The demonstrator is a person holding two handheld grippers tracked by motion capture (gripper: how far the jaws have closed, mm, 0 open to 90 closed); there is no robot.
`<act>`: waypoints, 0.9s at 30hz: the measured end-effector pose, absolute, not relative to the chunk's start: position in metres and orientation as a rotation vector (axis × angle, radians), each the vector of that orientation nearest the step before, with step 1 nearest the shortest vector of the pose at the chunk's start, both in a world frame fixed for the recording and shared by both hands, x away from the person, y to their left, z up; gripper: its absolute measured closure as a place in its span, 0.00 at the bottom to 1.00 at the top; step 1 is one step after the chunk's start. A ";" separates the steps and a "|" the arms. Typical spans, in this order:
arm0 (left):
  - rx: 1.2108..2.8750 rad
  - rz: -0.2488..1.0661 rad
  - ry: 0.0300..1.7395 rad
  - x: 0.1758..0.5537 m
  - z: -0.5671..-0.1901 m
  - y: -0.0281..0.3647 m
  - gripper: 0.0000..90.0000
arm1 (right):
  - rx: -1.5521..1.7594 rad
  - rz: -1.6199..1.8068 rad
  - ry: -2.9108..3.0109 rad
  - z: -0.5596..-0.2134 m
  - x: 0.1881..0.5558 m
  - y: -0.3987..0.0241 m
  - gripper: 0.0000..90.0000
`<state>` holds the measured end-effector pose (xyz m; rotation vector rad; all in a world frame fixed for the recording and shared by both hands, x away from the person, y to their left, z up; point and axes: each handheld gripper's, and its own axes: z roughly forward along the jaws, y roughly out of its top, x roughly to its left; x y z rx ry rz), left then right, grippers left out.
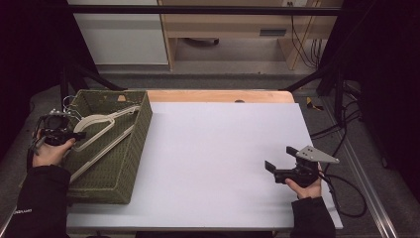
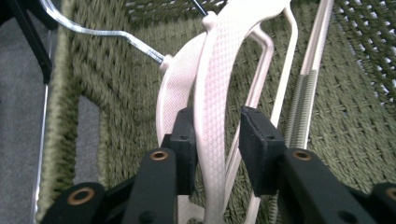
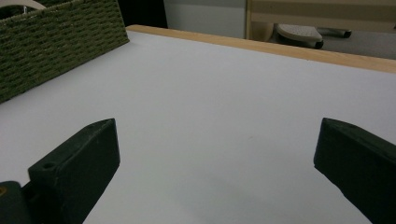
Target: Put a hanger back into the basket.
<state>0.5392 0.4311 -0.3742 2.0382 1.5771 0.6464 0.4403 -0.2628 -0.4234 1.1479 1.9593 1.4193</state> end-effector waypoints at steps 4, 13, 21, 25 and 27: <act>2.015 0.657 1.590 0.534 -0.374 0.433 0.73 | 1.153 1.417 1.956 -0.423 0.440 -0.263 0.01; 1.937 0.683 1.523 0.515 -0.366 0.428 0.56 | 1.154 1.420 1.953 -0.423 0.440 -0.264 0.01; 1.895 0.729 1.546 0.504 -0.357 0.424 0.52 | 1.152 1.423 1.954 -0.423 0.440 -0.264 0.01; 1.835 0.724 1.501 0.499 -0.354 0.422 0.50 | 1.149 1.423 1.951 -0.422 0.439 -0.265 0.01; 1.794 0.724 1.415 0.492 -0.349 0.415 0.46 | 1.147 1.424 1.948 -0.422 0.439 -0.265 0.01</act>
